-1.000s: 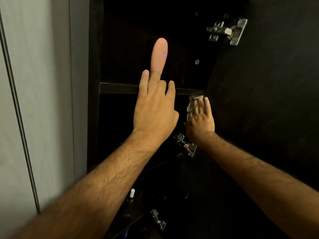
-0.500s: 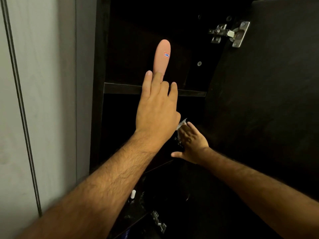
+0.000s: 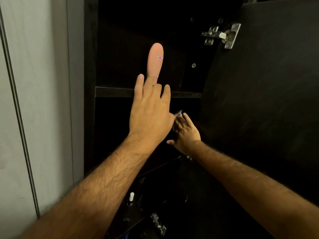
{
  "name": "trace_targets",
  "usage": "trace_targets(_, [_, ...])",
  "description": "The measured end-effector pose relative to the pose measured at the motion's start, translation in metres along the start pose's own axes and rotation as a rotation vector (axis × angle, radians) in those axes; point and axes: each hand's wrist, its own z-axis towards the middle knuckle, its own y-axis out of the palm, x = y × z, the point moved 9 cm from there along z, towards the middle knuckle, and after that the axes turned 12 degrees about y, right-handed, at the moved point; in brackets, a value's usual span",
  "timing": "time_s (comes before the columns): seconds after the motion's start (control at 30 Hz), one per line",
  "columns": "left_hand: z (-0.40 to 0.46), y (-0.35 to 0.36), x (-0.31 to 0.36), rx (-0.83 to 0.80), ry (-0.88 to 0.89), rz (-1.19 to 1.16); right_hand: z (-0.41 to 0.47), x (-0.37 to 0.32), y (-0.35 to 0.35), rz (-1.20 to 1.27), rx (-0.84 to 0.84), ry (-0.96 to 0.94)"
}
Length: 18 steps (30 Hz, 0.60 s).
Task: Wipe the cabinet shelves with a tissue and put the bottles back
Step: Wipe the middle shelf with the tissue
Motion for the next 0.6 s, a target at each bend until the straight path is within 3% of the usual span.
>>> trace_targets(0.3, [0.000,0.003,0.000,0.017,0.009,-0.018,-0.050,-0.011,0.018,-0.088,0.006,-0.096])
trace_targets(0.6, [-0.001,0.001,0.001,0.011,0.019,-0.032,-0.078,0.000,0.008,0.176,0.017,-0.218])
